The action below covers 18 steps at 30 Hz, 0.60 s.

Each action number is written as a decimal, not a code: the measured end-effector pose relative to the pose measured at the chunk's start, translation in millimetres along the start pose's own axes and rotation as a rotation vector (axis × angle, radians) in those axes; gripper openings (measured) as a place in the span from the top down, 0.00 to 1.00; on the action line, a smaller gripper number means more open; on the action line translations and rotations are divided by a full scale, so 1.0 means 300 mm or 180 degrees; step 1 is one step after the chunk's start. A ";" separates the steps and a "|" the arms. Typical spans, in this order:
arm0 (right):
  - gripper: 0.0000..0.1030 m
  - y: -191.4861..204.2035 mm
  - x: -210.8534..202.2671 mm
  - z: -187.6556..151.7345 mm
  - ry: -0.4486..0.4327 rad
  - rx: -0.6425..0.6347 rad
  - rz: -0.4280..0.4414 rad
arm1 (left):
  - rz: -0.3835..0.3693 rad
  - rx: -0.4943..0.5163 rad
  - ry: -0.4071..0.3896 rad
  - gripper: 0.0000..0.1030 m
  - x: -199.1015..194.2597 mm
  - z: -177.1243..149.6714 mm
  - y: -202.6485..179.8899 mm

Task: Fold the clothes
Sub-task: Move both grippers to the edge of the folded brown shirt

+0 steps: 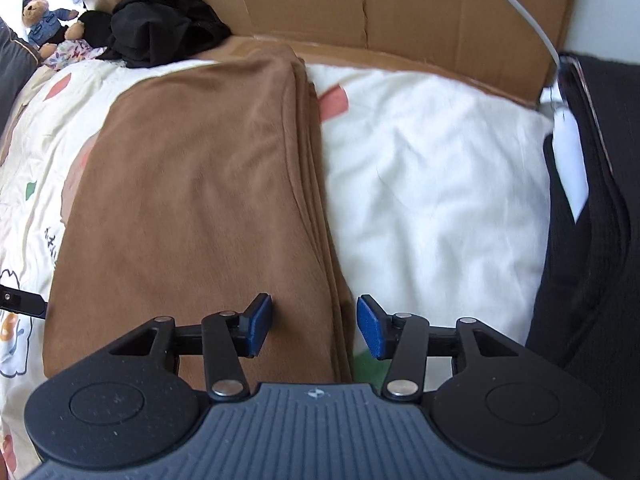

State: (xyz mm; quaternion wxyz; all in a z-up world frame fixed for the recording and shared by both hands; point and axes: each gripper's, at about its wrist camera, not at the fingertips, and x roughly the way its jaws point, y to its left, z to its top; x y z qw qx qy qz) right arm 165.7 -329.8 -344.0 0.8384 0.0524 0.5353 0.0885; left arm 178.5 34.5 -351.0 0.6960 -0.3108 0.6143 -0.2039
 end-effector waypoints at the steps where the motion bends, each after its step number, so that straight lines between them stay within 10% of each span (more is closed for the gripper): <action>1: 0.49 -0.006 0.002 -0.005 0.0024 0.0023 0.0016 | -0.0049 -0.0033 0.0032 0.50 0.008 -0.005 0.003; 18: 0.46 -0.081 -0.006 -0.036 0.0329 0.0119 0.0210 | 0.0029 0.0126 0.0186 0.51 0.012 -0.049 0.040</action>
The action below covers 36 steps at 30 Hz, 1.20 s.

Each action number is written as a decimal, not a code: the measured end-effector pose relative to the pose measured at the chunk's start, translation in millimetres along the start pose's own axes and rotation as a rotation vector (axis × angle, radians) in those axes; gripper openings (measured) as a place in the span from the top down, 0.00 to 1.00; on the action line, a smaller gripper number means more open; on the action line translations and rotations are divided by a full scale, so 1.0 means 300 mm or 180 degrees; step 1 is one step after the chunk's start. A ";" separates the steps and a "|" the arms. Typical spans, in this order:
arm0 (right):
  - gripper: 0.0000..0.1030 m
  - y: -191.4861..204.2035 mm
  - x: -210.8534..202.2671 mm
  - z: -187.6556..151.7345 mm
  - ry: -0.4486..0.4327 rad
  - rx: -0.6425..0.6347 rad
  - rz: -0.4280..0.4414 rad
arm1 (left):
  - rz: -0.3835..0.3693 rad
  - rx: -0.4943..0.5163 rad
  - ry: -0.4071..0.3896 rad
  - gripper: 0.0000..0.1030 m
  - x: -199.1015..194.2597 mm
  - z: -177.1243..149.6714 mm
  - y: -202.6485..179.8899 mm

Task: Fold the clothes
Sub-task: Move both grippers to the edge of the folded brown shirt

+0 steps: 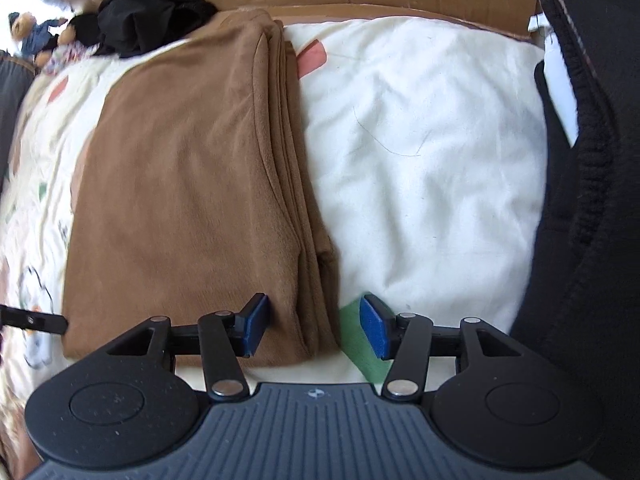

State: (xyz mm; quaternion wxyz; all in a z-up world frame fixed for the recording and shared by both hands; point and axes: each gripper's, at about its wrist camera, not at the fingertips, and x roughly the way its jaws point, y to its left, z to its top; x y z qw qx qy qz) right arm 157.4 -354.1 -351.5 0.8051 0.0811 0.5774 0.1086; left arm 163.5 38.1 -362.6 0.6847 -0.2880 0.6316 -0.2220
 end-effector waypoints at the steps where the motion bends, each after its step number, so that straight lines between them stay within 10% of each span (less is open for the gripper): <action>1: 0.46 0.000 -0.011 -0.002 -0.0002 -0.0031 -0.0011 | -0.0004 -0.0018 -0.0020 0.51 -0.013 0.000 0.004; 14: 0.46 0.016 -0.090 0.107 -0.0257 -0.0206 0.0381 | -0.0286 -0.0152 -0.0725 0.51 -0.177 0.176 0.027; 36: 0.45 -0.075 0.181 0.512 -0.0430 0.0413 0.0925 | -0.0478 -0.0216 -0.0843 0.51 -0.085 0.453 0.124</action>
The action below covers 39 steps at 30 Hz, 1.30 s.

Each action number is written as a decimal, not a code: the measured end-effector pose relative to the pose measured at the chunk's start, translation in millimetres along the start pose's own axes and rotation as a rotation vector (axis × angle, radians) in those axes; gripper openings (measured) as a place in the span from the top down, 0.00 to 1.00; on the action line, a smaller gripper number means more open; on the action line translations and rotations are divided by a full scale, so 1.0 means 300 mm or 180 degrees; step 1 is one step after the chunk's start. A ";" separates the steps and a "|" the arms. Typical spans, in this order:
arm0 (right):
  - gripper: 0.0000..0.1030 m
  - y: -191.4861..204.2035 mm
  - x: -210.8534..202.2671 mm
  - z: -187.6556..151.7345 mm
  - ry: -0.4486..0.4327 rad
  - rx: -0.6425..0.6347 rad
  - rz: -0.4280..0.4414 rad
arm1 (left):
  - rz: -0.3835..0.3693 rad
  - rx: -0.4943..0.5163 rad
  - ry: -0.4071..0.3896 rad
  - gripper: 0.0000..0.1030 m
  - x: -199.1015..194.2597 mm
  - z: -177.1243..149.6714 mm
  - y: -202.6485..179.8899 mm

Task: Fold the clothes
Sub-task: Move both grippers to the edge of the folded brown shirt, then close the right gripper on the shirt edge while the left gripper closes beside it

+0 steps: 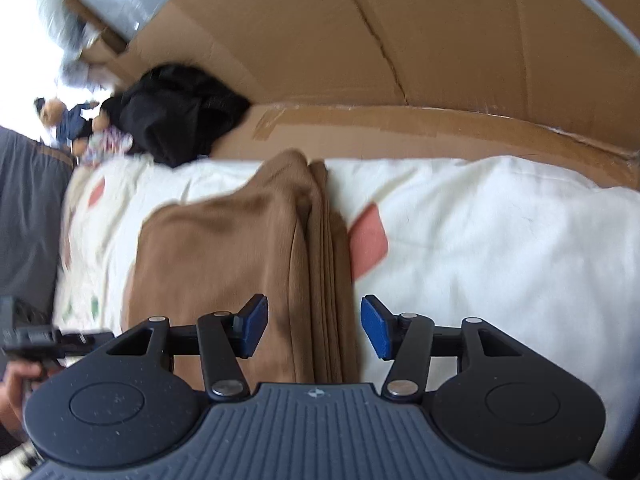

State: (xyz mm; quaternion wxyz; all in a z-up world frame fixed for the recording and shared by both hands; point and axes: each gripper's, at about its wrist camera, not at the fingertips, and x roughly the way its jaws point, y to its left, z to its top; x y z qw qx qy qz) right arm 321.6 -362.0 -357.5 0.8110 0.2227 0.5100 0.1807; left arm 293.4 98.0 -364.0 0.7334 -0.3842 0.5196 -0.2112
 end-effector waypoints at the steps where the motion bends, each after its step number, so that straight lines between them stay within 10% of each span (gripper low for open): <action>1: 0.45 -0.005 0.015 0.012 -0.0002 0.0038 0.0032 | -0.0026 -0.0013 -0.0003 0.51 0.004 0.007 0.001; 39: 0.27 -0.092 0.227 0.150 0.0284 0.0353 0.0871 | -0.0584 -0.0220 -0.0066 0.50 0.120 0.108 0.089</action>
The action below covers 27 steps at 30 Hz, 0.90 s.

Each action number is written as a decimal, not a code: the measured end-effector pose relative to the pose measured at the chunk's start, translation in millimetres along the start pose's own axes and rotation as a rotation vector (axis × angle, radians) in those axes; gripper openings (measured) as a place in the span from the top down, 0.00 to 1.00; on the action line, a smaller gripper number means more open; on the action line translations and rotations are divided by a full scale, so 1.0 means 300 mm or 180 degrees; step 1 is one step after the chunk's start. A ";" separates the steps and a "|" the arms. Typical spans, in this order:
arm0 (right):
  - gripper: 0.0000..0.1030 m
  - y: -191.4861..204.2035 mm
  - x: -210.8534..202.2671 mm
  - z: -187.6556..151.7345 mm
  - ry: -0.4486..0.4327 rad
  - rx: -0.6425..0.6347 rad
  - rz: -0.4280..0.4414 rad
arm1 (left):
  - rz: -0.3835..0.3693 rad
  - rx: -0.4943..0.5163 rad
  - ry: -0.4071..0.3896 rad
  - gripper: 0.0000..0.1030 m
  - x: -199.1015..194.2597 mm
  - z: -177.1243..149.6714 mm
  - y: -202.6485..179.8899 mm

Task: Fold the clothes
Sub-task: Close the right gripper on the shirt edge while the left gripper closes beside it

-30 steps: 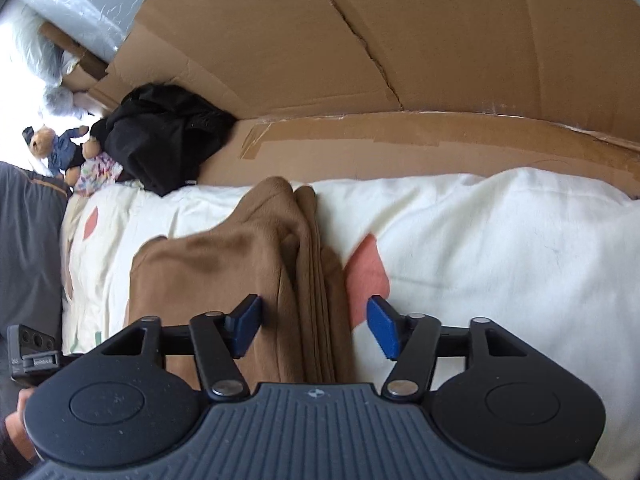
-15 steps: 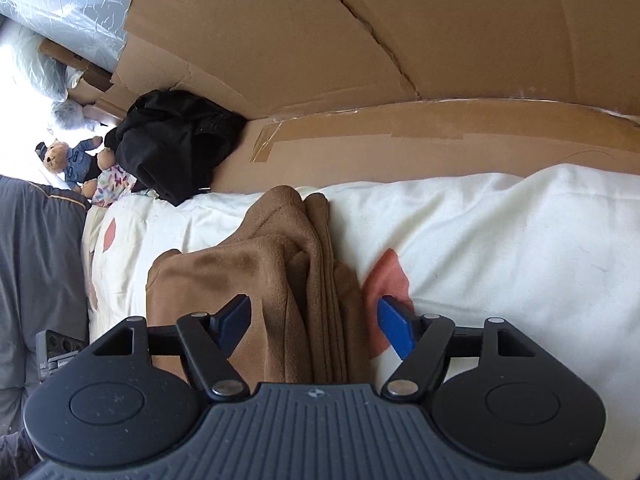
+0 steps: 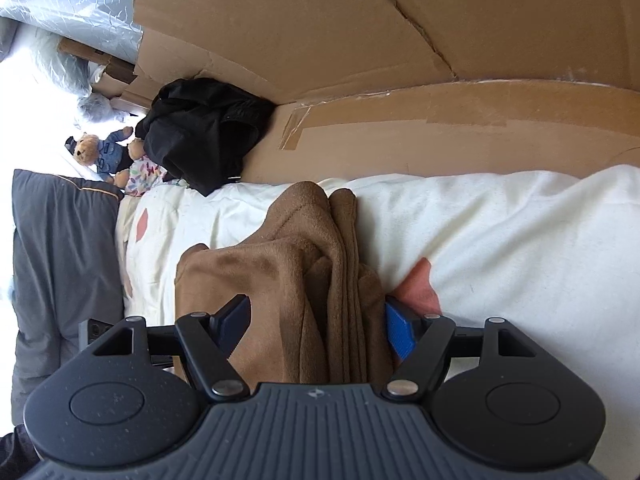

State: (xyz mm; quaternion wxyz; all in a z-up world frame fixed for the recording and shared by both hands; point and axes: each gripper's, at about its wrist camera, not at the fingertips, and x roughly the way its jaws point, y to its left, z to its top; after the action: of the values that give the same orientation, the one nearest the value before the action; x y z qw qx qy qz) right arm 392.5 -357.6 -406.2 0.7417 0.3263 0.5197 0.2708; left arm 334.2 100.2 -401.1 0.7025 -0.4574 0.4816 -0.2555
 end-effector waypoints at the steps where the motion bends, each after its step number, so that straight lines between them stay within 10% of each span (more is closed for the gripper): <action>1: 0.27 -0.004 0.002 0.002 0.0005 0.0025 0.0032 | -0.0006 0.0000 -0.0001 0.50 0.003 0.003 0.002; 27: 0.28 -0.013 0.051 0.029 0.0326 -0.0078 0.0178 | -0.0085 0.0018 0.0000 0.52 0.054 0.005 -0.004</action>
State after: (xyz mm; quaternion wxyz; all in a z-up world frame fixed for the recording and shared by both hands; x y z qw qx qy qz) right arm 405.7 -350.6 -416.1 0.7102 0.3173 0.5443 0.3142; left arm 342.2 87.4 -407.1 0.7003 -0.4618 0.4747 -0.2662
